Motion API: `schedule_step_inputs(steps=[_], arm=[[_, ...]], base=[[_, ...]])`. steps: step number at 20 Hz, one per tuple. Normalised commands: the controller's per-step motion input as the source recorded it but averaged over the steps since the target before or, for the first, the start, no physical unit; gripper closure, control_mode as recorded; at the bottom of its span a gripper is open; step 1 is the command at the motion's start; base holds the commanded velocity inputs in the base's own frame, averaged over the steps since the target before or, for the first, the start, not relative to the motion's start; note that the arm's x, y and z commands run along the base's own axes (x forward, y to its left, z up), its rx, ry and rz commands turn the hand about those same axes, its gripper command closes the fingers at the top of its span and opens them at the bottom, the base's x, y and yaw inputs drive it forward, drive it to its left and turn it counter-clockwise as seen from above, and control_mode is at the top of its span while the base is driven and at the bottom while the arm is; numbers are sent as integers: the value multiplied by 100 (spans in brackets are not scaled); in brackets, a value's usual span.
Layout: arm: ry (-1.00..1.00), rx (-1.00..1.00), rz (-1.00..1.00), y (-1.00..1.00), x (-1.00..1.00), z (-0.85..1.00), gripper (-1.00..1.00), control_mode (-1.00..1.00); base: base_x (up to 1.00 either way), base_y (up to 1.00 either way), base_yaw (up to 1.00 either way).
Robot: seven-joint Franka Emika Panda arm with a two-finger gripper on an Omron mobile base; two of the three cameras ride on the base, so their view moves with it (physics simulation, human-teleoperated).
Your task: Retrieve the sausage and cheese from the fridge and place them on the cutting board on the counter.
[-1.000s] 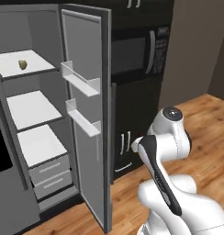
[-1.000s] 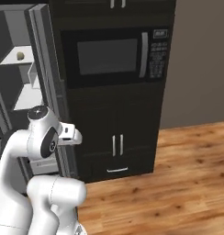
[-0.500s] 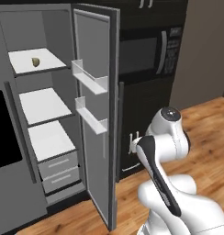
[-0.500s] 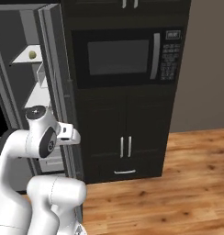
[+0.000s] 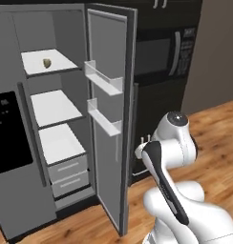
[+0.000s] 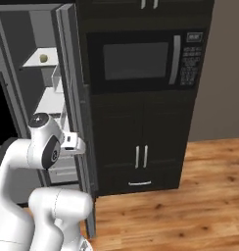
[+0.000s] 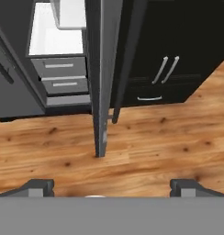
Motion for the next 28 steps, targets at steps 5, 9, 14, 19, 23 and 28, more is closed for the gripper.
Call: schedule_step_inputs(steps=[5,9,14,19,23,28], arm=[[0,0,0,0,0,0,-100,100],[0,0,0,0,0,0,-100,100],[0,0,0,0,0,0,-100,100],[0,0,0,0,0,0,-100,100],[0,0,0,0,0,0,-100,100],[0,0,0,0,0,0,-100,100]], base=[[-6,45,36],[0,32,50],[8,36,26],[23,45,1],[35,55,-20],[34,68,-13]])
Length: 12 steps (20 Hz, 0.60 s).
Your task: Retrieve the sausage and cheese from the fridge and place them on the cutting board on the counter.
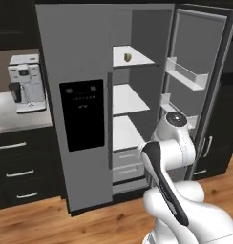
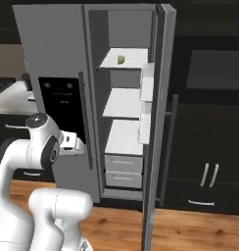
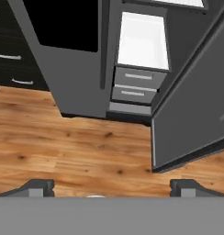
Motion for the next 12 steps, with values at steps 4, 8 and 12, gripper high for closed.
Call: schedule_step_inputs(steps=[4,8,12], arm=[[0,0,0,0,0,0,-100,100],[0,0,0,0,0,0,-100,100],[0,0,0,0,0,0,-100,100]], base=[[47,49,0],[67,8,0],[63,-28,-1]])
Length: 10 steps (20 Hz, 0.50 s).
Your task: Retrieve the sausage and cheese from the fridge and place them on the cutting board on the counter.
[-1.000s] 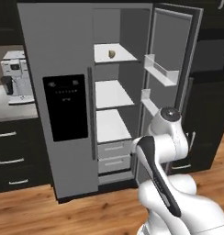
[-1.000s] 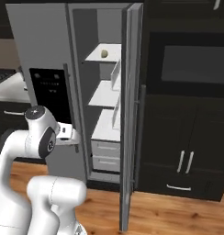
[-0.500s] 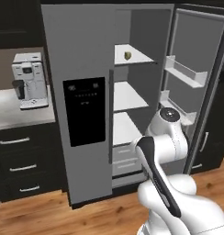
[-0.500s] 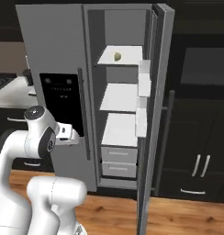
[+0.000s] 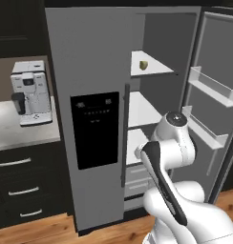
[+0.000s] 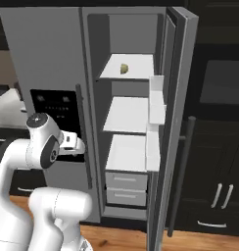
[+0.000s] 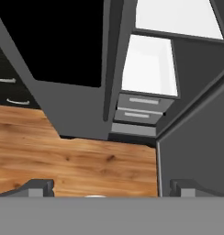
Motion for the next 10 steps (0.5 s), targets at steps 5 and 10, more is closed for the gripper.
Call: schedule_step_inputs(steps=[5,10], arm=[[0,0,0,0,0,0,-100,100],[0,0,0,0,0,0,-100,100]], base=[[61,-10,0],[48,-31,-2]])
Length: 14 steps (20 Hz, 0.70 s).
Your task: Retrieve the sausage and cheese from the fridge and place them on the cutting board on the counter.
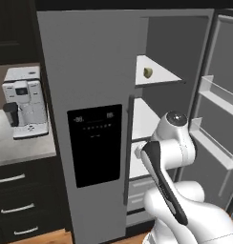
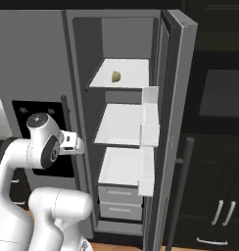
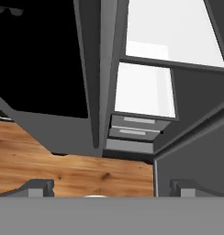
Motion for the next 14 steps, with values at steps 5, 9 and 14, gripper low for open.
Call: schedule_step_inputs(steps=[5,9,14], arm=[[0,0,0,0,0,0,-100,100],[0,0,0,0,0,0,-100,100],[0,0,0,0,0,0,-100,100]], base=[[45,-23,-2],[43,-18,0],[40,-29,-2]])
